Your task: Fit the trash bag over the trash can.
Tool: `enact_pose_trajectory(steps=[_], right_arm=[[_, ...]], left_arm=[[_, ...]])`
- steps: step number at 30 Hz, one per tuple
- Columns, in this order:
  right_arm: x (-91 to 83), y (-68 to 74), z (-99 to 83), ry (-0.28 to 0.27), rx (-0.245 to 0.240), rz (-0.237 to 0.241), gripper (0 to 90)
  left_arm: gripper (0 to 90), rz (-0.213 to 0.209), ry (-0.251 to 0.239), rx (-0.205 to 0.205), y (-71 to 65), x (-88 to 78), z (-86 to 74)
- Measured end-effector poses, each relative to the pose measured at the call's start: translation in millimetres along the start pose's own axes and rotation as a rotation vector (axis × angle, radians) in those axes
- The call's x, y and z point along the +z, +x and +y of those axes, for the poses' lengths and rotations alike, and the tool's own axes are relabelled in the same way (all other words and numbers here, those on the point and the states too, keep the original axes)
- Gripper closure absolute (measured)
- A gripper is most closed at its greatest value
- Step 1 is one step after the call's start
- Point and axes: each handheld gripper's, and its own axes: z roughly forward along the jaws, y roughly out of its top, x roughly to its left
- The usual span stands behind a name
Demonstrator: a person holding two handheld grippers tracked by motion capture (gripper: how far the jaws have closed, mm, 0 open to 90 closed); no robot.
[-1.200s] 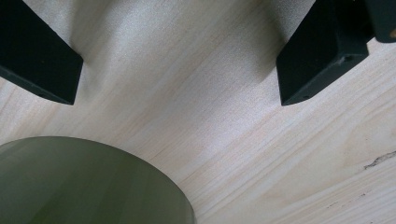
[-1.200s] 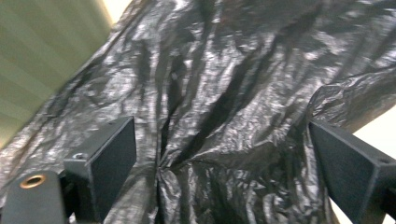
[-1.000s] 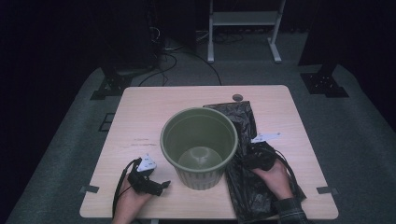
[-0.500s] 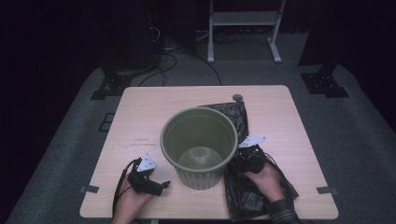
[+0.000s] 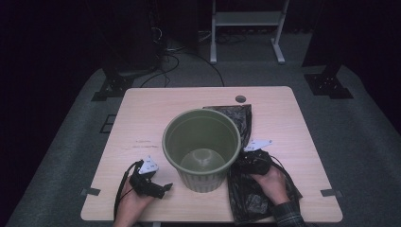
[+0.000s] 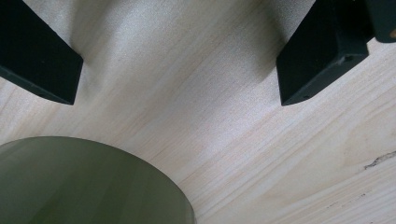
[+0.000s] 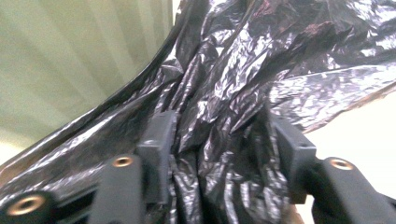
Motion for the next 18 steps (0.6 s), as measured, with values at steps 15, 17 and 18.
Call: enact_pose_trajectory(steps=[15, 17, 18], right_arm=[[-15.5, -5.8, -10.1, -0.007, -0.004, 0.041, 88.2], [-19.7, -6.3, -10.0, -0.018, 0.006, 0.058, 88.2], [-22.1, -6.6, -9.8, -0.023, 0.007, 0.072, 88.2]], left_arm=[[0.0, 0.000, 0.000, 0.000, 0.0, 0.0, 0.0], [0.0, 0.000, 0.000, 0.000, 0.0, 0.0, 0.0], [0.0, 0.000, 0.000, 0.000, 0.0, 0.0, 0.0]])
